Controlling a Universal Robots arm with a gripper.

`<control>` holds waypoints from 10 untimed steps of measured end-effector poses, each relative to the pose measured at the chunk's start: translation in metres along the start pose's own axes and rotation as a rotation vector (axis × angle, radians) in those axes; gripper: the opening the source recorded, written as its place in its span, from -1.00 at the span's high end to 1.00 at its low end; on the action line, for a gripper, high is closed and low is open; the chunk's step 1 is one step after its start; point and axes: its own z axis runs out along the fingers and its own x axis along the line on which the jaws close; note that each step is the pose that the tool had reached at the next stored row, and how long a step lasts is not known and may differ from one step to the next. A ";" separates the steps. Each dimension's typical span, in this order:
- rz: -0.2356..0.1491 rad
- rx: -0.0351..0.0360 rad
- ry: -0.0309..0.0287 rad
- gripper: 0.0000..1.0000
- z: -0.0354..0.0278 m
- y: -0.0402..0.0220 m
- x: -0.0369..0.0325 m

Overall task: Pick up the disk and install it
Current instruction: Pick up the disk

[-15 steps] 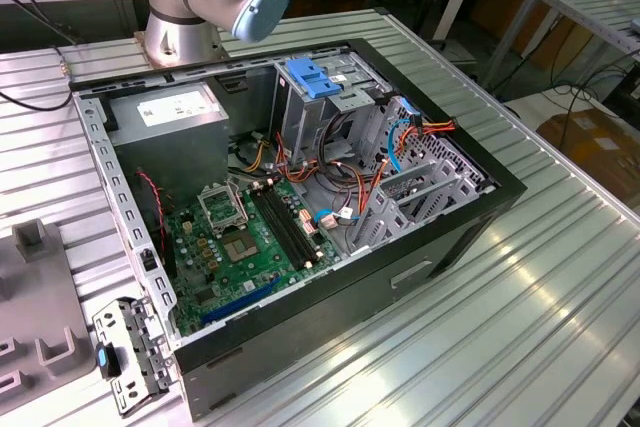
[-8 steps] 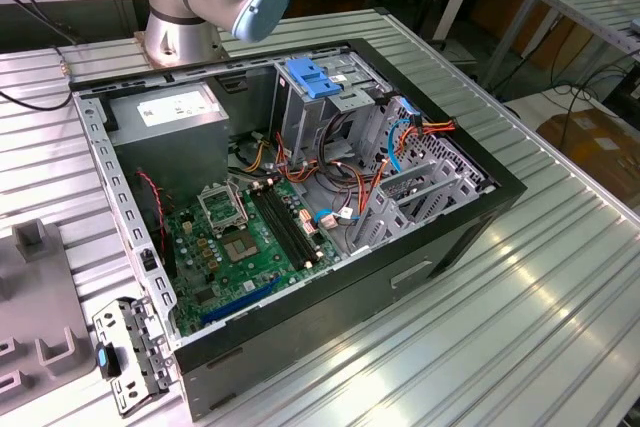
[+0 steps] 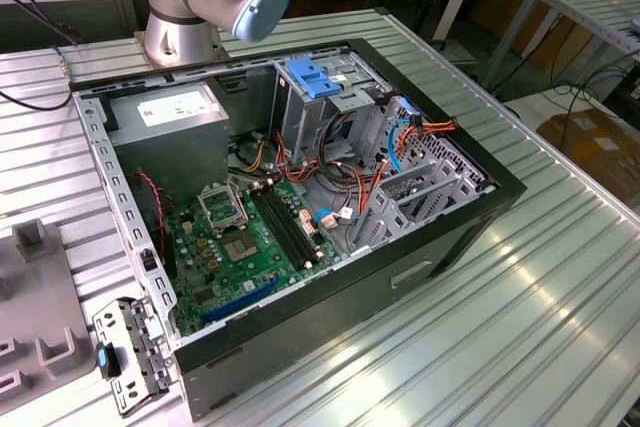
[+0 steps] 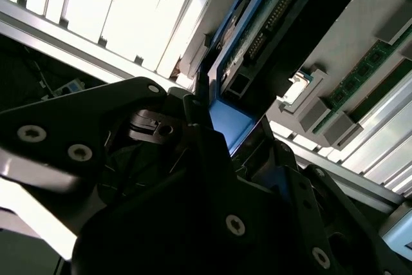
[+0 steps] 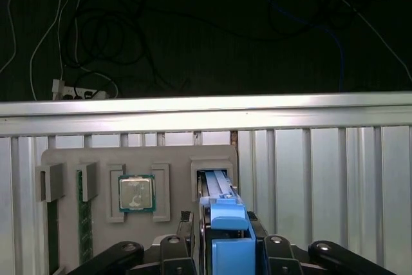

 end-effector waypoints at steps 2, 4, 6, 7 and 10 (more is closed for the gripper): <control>0.000 0.0000 0.0000 0.26 0.0000 0.0000 0.0000; 0.000 0.0000 0.0000 0.26 0.0000 0.0000 0.0000; 0.000 0.0000 0.0000 0.26 0.0000 0.0000 0.0000; 0.000 0.0000 0.0001 0.26 0.0000 0.0000 0.0000; 0.000 0.0000 0.0002 0.26 0.0000 0.0000 0.0000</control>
